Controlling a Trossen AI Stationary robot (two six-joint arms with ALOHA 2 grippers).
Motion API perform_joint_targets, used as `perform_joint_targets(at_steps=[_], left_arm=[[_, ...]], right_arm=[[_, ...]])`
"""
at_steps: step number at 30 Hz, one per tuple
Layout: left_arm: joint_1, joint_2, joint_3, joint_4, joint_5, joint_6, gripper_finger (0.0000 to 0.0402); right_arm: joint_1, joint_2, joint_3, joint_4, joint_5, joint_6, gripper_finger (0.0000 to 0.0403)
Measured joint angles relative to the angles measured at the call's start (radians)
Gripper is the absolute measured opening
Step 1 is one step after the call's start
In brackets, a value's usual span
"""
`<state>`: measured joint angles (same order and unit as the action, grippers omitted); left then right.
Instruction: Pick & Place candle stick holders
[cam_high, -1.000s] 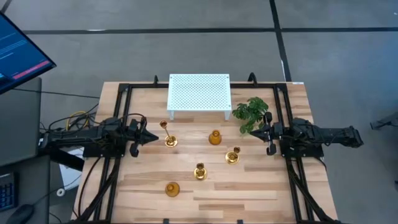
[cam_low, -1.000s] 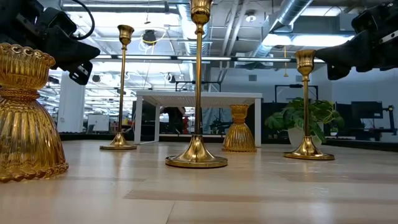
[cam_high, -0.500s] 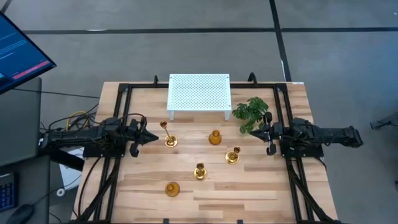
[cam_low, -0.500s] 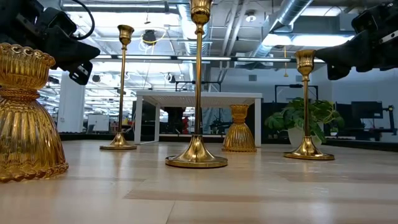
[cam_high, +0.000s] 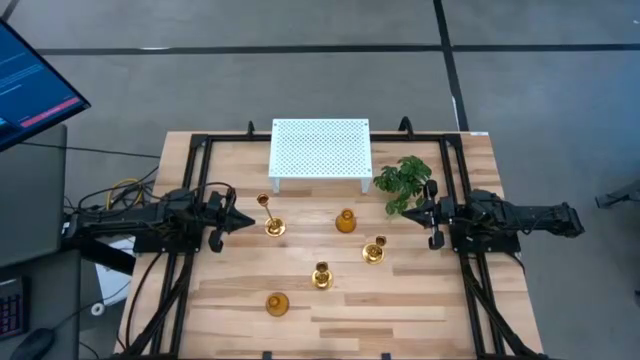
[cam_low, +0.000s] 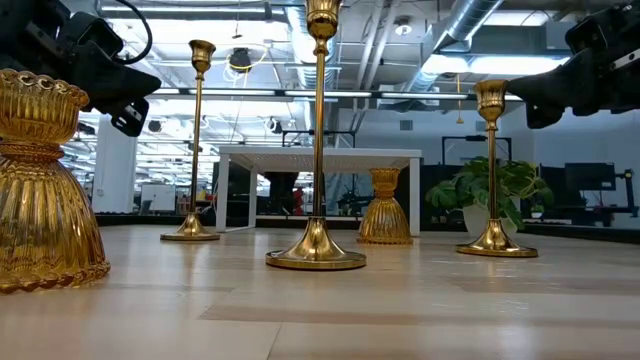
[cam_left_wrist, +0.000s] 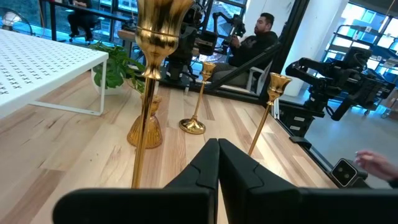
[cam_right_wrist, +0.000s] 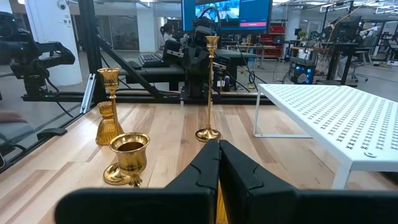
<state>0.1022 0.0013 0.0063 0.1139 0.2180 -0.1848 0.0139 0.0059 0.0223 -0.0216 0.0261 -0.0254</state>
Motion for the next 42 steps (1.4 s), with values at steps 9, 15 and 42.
perform_joint_targets(at_steps=[9, 15, 42], left_arm=[[0.0, 0.0, 0.0, 0.0, 0.0, 0.0, 0.0006], [0.0, 0.0, 0.0, 0.0, 0.0, 0.0, 0.0006], [0.0, 0.0, 0.0, 0.051, 0.0, 0.023, 0.0006]], right_arm=[[0.0, 0.0, 0.0, 0.0, 0.0, 0.0, 0.0], [0.0, 0.0, 0.0, 0.0, 0.0, 0.0, 0.0], [-0.001, 0.0, 0.0, 0.0, 0.0, -0.008, 0.0]])
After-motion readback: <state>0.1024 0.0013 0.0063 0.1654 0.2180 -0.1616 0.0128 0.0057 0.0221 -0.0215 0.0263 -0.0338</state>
